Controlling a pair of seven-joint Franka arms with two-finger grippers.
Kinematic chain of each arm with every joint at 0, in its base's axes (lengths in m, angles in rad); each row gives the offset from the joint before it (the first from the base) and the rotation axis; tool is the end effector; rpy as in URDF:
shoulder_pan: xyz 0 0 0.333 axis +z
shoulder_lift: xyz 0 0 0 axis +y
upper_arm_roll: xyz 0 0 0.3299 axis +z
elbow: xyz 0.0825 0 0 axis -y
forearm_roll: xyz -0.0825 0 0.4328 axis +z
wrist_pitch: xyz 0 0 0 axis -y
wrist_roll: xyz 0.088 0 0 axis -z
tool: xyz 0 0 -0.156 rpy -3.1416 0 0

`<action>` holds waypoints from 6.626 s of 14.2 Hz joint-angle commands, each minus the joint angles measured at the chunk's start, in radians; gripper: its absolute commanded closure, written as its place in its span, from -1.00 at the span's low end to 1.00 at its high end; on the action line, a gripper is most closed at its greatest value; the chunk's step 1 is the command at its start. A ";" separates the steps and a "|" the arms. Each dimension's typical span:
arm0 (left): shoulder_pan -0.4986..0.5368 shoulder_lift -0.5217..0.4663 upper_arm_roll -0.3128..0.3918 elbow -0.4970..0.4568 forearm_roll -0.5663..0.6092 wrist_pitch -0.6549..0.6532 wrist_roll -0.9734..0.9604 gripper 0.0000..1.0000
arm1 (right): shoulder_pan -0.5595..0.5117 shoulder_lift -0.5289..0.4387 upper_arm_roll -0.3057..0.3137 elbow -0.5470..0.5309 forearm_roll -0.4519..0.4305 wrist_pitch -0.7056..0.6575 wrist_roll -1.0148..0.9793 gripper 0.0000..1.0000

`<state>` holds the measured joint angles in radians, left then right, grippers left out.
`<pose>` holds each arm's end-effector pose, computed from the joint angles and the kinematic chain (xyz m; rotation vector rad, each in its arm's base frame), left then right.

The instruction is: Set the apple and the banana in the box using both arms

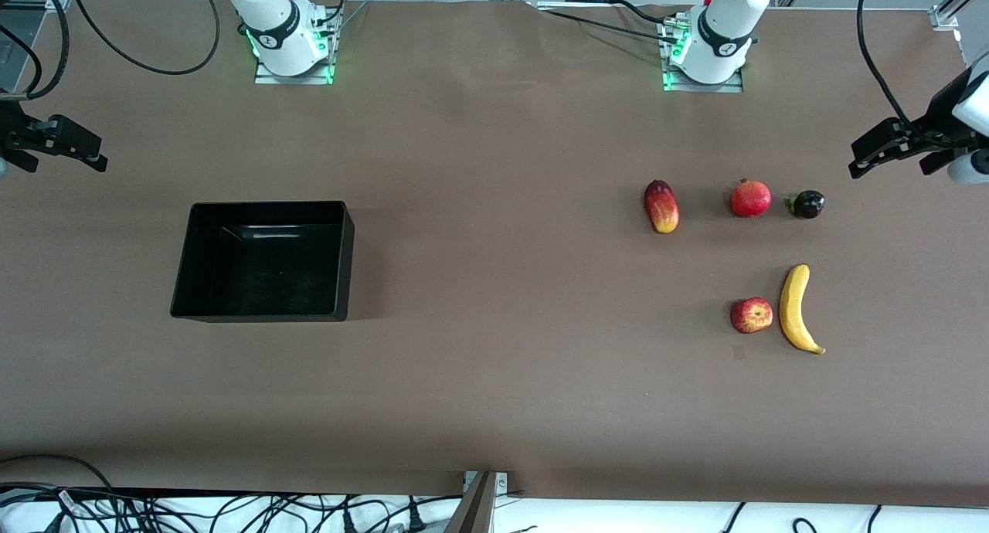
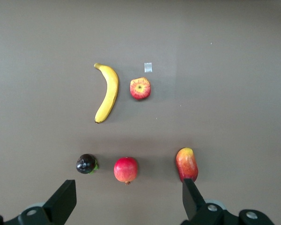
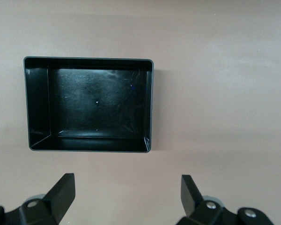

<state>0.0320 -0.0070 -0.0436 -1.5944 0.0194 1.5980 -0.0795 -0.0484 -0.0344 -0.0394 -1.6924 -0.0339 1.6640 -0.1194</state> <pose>0.6039 -0.0041 0.5837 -3.1206 -0.1053 -0.0179 0.5956 -0.0577 0.5546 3.1083 0.0539 0.0040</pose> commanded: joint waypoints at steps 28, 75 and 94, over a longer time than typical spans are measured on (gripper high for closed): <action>-0.003 0.210 0.005 -0.082 -0.027 0.310 -0.008 -1.00 | 0.002 0.129 -0.051 -0.030 -0.020 0.012 -0.014 -1.00; -0.346 0.341 -0.075 -0.253 0.011 0.582 -0.701 1.00 | 0.616 0.596 0.096 0.056 0.016 0.719 0.819 1.00; -0.530 0.599 -0.076 -0.093 -0.001 0.701 -0.864 1.00 | 0.691 0.751 0.093 0.123 0.026 0.922 0.814 -0.83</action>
<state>-0.4618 0.5392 -0.1302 -1.7569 0.0133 2.3050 -0.9146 0.6390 0.7032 0.0654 -1.6054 -0.0195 2.5833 0.6872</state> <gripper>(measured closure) 0.344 0.811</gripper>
